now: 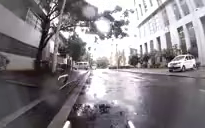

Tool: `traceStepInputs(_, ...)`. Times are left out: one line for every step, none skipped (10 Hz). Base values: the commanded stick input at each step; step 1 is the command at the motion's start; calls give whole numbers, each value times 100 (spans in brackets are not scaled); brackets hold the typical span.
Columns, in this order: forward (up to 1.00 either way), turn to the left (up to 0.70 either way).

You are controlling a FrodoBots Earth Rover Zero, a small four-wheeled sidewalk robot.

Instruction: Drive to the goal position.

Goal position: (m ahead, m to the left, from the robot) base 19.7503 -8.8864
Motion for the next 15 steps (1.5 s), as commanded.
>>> traceStepInputs(70,0)
traceStepInputs(70,0)
traceStepInputs(70,14)
traceStepInputs(70,14)
traceStepInputs(70,14)
traceStepInputs(70,14)
traceStepInputs(70,14)
traceStepInputs(70,14)
traceStepInputs(70,14)
traceStepInputs(70,14)
traceStepInputs(70,14)
traceStepInputs(70,14)
traceStepInputs(70,0)
traceStepInputs(70,0)
traceStepInputs(70,0)
